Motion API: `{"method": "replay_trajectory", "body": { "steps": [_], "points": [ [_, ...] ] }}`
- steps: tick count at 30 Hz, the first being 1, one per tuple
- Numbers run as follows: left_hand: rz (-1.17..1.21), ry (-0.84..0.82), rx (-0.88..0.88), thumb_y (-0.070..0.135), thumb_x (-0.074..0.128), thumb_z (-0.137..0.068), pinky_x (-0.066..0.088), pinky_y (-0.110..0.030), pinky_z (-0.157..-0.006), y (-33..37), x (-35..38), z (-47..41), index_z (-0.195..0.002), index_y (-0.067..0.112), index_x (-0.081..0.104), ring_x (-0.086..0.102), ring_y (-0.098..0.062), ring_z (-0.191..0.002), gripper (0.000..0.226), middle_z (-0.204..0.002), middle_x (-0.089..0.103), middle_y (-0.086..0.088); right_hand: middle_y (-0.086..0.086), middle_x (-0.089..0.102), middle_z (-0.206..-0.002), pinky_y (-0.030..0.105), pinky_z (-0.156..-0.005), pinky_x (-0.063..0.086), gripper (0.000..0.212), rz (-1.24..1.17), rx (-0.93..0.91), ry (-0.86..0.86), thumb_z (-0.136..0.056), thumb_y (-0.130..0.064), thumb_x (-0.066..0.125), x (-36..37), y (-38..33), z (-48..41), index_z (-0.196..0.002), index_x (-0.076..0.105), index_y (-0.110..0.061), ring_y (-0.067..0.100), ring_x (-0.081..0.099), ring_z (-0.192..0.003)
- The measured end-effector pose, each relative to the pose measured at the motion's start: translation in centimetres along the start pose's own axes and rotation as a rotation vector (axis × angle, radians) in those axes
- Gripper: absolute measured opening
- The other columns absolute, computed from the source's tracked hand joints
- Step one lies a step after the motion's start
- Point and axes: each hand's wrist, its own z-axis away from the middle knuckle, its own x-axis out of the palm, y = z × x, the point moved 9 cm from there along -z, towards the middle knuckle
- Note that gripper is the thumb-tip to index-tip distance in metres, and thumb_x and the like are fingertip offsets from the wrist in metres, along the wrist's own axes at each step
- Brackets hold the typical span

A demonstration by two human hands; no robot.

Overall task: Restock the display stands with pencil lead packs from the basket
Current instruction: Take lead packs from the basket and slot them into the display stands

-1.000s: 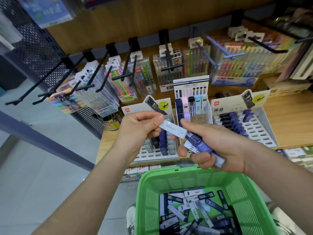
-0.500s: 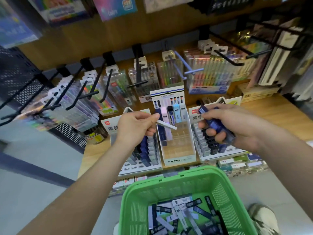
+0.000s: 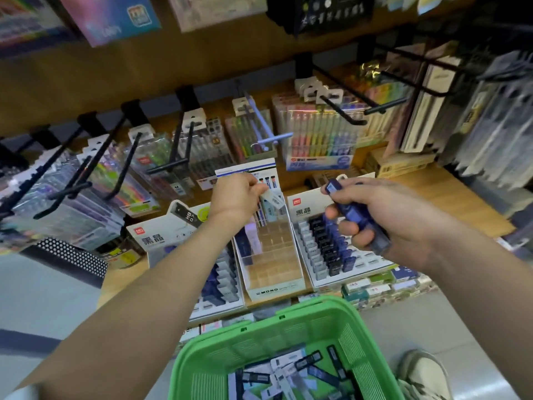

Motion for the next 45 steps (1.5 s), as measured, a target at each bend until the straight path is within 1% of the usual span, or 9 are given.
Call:
{"method": "replay_trajectory", "body": {
  "steps": [10, 14, 21, 23, 26, 28, 31, 38, 45],
  "points": [
    [-0.457, -0.227, 0.201, 0.019, 0.046, -0.101, 0.04, -0.029, -0.071, 2.5, 4.0, 0.4, -0.101, 0.005, 0.066, 0.06, -0.027, -0.09, 0.024, -0.1, 0.068, -0.013, 0.012, 0.065, -0.074, 0.017, -0.031, 0.03, 0.012, -0.061, 0.008, -0.049, -0.096, -0.011, 0.052, 0.6, 0.1, 0.4, -0.106, 0.057, -0.005, 0.015, 0.049, -0.05],
    [-0.463, -0.151, 0.222, 0.028, 0.048, -0.099, 0.044, -0.032, -0.079, 2.4, 4.3, 0.4, -0.108, 0.012, 0.068, 0.061, -0.028, -0.098, 0.027, -0.103, 0.068, -0.01, 0.013, 0.069, -0.077, 0.016, -0.031, 0.031, 0.014, -0.038, -0.003, -0.044, -0.097, -0.011, 0.053, 0.6, 0.0, 0.6, -0.105, 0.059, -0.002, 0.014, 0.053, -0.052],
    [-0.418, -0.031, 0.176, 0.03, 0.056, -0.094, 0.045, -0.032, -0.067, 2.7, 3.4, 0.4, -0.098, 0.014, 0.057, 0.059, -0.028, -0.084, 0.017, -0.088, 0.064, -0.007, 0.012, 0.072, -0.079, 0.015, -0.031, 0.03, 0.004, 0.009, 0.019, -0.022, -0.098, -0.015, 0.058, 1.3, 0.6, 0.9, -0.101, 0.059, -0.012, 0.02, 0.071, -0.064],
    [-0.183, 0.021, 0.141, 0.024, 0.061, -0.09, 0.044, -0.027, -0.061, 3.2, 2.1, 1.9, -0.088, 0.015, 0.062, 0.058, -0.02, -0.073, 0.009, -0.078, 0.063, -0.002, 0.009, 0.073, -0.077, 0.015, -0.031, 0.028, 0.004, 0.068, 0.02, -0.043, -0.098, -0.018, 0.058, 1.9, 0.8, 1.1, -0.099, 0.061, -0.014, 0.02, 0.073, -0.066],
    [0.67, -0.06, -0.108, 0.013, 0.067, -0.087, 0.049, -0.02, -0.049, 2.7, 0.6, 5.5, -0.081, 0.014, 0.067, 0.062, -0.013, -0.056, 0.006, -0.069, 0.068, -0.004, 0.003, 0.07, -0.066, 0.014, -0.031, 0.027, 0.007, 0.141, 0.029, -0.084, -0.099, -0.02, 0.058, 3.0, 1.3, 1.3, -0.096, 0.063, -0.016, 0.017, 0.07, -0.058],
    [1.017, -0.205, -0.188, 0.02, 0.064, -0.09, 0.052, -0.022, -0.052, 3.2, -0.2, 7.7, -0.088, 0.013, 0.072, 0.065, -0.013, -0.061, 0.011, -0.08, 0.071, -0.007, 0.0, 0.067, -0.06, 0.015, -0.031, 0.028, 0.006, 0.201, 0.018, -0.091, -0.096, -0.021, 0.061, 3.5, 1.6, 1.3, -0.097, 0.063, -0.015, 0.012, 0.064, -0.049],
    [0.978, -0.393, -0.107, 0.029, 0.068, -0.077, 0.054, -0.021, -0.06, 4.5, -1.9, 10.1, -0.088, 0.018, 0.077, 0.068, -0.013, -0.072, 0.018, -0.086, 0.073, -0.005, 0.002, 0.061, -0.061, 0.016, -0.033, 0.029, 0.013, 0.241, -0.028, -0.099, -0.088, -0.019, 0.072, 4.2, 1.9, 1.2, -0.097, 0.066, -0.012, 0.007, 0.05, -0.042],
    [1.024, -0.246, -0.287, 0.023, 0.074, -0.064, 0.053, -0.019, -0.05, 1.3, -3.6, 13.6, -0.078, 0.013, 0.073, 0.067, -0.017, -0.056, 0.017, -0.072, 0.071, -0.014, 0.004, 0.054, -0.059, 0.014, -0.032, 0.029, 0.012, -0.071, -0.043, -0.107, -0.084, 0.006, 0.067, 6.4, 2.2, 1.3, -0.089, 0.065, -0.005, 0.006, 0.045, -0.046],
    [0.883, -0.196, -0.242, 0.031, 0.077, -0.065, 0.052, -0.02, -0.05, 1.1, -4.7, 14.8, -0.079, 0.005, 0.072, 0.064, -0.014, -0.053, 0.03, -0.064, 0.07, -0.01, 0.004, 0.07, -0.078, 0.021, -0.044, 0.028, 0.011, 0.114, -0.014, -0.115, -0.09, -0.03, 0.069, 7.7, 4.2, 1.0, -0.094, 0.074, -0.02, 0.018, 0.049, -0.063]
  ]
}}
